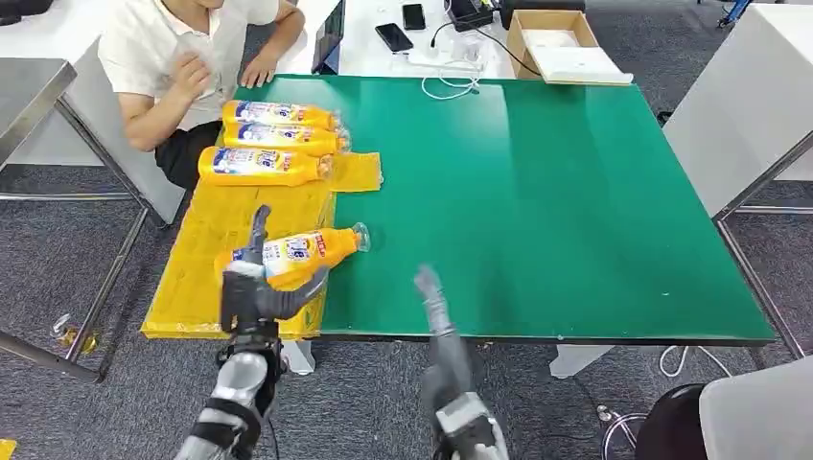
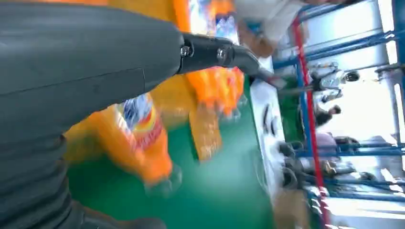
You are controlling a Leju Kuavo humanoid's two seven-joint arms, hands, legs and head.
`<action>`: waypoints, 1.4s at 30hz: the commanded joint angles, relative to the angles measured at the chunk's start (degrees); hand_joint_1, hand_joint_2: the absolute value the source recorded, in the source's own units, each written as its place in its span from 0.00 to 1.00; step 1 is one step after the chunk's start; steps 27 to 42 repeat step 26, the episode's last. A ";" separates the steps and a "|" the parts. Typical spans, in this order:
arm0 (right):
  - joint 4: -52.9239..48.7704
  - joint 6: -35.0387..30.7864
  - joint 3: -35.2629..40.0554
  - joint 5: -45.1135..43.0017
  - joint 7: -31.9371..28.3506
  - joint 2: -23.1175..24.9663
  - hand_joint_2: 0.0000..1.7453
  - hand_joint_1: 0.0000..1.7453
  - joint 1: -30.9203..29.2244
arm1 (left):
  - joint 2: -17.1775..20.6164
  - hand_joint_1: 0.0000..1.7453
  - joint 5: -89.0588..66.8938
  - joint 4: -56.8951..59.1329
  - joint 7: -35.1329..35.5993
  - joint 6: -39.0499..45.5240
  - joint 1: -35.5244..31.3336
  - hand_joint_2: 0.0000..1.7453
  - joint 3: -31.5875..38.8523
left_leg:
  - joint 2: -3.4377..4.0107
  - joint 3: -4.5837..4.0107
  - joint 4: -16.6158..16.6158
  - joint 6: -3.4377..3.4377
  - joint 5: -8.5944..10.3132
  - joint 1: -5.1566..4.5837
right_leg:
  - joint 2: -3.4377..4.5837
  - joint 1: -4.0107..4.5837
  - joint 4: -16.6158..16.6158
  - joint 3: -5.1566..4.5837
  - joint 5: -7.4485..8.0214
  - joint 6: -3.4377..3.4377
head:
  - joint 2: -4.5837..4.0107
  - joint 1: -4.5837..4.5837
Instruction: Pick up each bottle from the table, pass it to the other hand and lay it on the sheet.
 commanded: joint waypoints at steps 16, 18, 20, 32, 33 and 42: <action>-5.83 -19.30 -13.68 -0.10 0.26 5.82 0.00 0.00 4.17 | 6.32 0.00 1.62 -12.70 -3.63 3.51 13.59 1.00 -11.76 | 0.08 0.32 -0.07 -0.05 -0.17 0.02 | 0.03 0.04 -0.06 0.23 -0.13 -0.18 | 0.00 0.00; -5.83 -19.30 -13.68 -0.10 0.26 5.82 0.00 0.00 4.17 | 6.32 0.00 1.62 -12.70 -3.63 3.51 13.59 1.00 -11.76 | 0.05 0.20 -0.07 -0.02 -0.11 0.01 | 0.02 0.02 -0.06 0.13 -0.07 -0.13 | 0.00 0.00; -5.83 -19.30 -13.68 -0.10 0.26 5.82 0.00 0.00 4.17 | 6.32 0.00 1.62 -12.70 -3.63 3.51 13.59 1.00 -11.76 | 0.07 0.30 -0.08 -0.05 -0.15 0.02 | 0.02 0.03 -0.07 0.22 -0.11 -0.17 | 0.00 0.00; -6.96 -18.87 -12.56 -0.74 0.55 5.02 0.00 0.00 4.77 | 5.57 0.00 1.57 -13.26 -5.67 6.31 14.11 1.00 -10.81 | 0.07 0.24 -0.06 -0.04 -0.13 0.02 | 0.02 0.03 -0.05 0.15 -0.09 -0.16 | 0.00 0.00; -6.96 -18.87 -12.56 -0.74 0.55 5.02 0.00 0.00 4.77 | 5.57 0.00 1.57 -13.26 -5.67 6.31 14.11 1.00 -10.81 | 0.07 0.24 -0.06 -0.04 -0.13 0.02 | 0.02 0.03 -0.05 0.15 -0.09 -0.16 | 0.00 0.00; -6.96 -18.87 -12.56 -0.74 0.55 5.02 0.00 0.00 4.77 | 5.57 0.00 1.57 -13.26 -5.67 6.31 14.11 1.00 -10.81 | 0.07 0.24 -0.06 -0.04 -0.13 0.02 | 0.02 0.03 -0.05 0.15 -0.09 -0.16 | 0.00 0.00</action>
